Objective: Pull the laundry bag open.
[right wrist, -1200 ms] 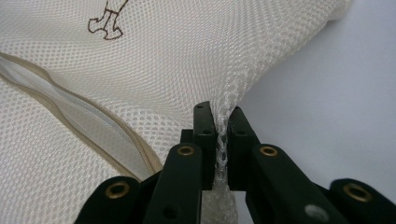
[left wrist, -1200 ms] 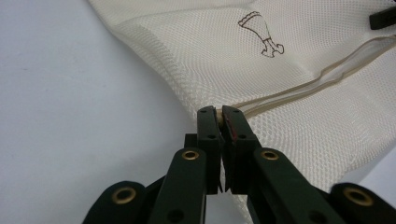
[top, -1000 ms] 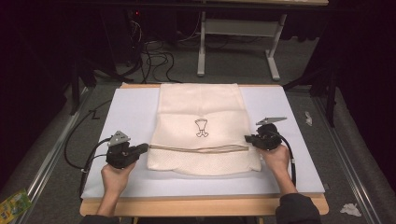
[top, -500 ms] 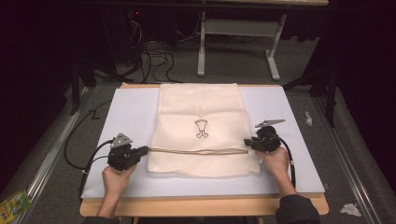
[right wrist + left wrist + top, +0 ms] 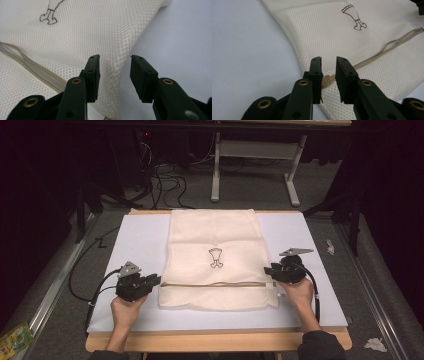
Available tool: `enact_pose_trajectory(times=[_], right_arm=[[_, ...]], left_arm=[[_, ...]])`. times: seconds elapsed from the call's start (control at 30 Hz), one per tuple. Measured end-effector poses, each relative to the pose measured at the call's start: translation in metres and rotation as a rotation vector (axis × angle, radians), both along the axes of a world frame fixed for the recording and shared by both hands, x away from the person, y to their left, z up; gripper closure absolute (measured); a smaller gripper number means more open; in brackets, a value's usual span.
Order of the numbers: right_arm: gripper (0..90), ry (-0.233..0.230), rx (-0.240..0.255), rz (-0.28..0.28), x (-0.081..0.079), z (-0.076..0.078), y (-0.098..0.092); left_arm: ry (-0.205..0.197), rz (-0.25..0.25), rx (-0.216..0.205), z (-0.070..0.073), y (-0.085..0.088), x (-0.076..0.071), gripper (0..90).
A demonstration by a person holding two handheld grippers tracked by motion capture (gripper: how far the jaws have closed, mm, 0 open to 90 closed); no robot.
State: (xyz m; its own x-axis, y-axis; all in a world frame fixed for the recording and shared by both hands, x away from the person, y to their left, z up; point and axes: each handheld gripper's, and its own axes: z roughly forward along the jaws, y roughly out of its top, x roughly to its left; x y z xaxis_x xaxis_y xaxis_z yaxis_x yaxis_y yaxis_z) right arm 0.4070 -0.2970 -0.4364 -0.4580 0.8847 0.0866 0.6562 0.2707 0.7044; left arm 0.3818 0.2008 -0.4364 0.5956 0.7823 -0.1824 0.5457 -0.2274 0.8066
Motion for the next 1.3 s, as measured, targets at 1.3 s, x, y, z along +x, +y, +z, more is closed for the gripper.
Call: enact_pose_trajectory(times=[1.3], right_arm=[[55.9, -0.203, 0.165, -0.150, -0.041, 0.032, -0.066]], left_arm=[[-0.128, 0.157, -0.048, 0.025, 0.043, 0.000, 51.9]])
